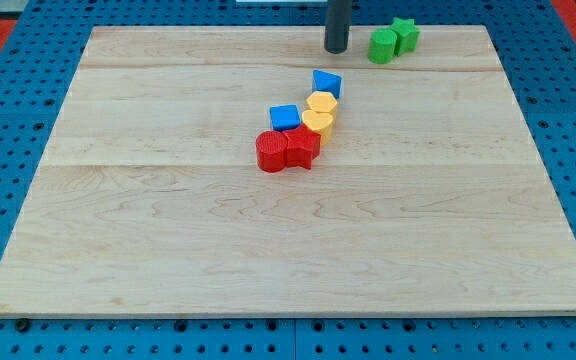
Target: Move the red blocks to the left side
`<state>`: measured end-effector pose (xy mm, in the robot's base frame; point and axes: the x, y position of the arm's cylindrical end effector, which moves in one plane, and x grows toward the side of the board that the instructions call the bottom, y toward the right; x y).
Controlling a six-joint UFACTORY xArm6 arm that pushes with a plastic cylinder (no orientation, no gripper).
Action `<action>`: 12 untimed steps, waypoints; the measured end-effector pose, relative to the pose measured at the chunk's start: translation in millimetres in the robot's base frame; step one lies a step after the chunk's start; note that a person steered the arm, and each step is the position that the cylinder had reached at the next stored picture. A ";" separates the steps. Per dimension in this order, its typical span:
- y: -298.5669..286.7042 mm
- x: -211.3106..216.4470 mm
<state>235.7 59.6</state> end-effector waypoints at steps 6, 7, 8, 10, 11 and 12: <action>63.3 101.2; 63.4 163.6; 47.5 196.7; -55.0 207.4; -109.2 207.4; -123.3 206.1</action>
<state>441.8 -63.7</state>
